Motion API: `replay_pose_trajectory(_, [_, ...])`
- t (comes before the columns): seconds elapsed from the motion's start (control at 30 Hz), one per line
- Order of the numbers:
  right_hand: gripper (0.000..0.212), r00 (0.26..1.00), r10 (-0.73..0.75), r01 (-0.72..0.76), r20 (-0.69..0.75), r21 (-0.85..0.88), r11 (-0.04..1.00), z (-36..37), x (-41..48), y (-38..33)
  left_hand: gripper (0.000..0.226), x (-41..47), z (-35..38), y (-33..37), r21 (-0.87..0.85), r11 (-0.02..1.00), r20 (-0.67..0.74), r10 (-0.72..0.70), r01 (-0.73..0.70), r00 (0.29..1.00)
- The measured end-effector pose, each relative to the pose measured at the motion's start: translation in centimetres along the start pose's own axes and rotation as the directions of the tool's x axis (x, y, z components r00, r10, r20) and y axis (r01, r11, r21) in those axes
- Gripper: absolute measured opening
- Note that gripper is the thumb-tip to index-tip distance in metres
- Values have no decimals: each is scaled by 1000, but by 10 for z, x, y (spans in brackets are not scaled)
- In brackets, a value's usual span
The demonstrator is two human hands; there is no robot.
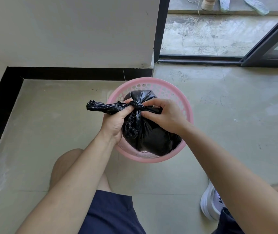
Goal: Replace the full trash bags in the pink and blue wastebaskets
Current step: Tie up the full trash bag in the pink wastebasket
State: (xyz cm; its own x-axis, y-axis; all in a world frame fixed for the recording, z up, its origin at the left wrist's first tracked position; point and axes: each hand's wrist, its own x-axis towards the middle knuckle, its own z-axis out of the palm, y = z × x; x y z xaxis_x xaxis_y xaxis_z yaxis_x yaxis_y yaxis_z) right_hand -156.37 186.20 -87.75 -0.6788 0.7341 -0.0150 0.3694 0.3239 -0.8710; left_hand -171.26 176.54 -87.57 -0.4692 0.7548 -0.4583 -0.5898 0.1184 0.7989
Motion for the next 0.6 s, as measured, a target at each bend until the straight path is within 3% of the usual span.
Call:
replay_pose_trajectory(0.2, [24,998,-23,23,-51,-15,1000,6,-5,-1,33,-5,0,4,-180,974,51,-129,136,990])
replay_pose_trajectory(0.3, [27,998,-10,7,-64,-42,999,8,-8,-1,27,-7,5,5,-210,969,74,-114,127,991])
replay_pose_trajectory(0.47, [27,999,-18,13,-42,-102,995,8,-12,-1,30,-5,7,-1,-60,998,-155,8,-18,988])
replay_pose_trajectory(0.6, [17,999,54,-55,-6,-42,998,6,-13,5,28,-2,0,-7,36,997,-254,68,-61,965])
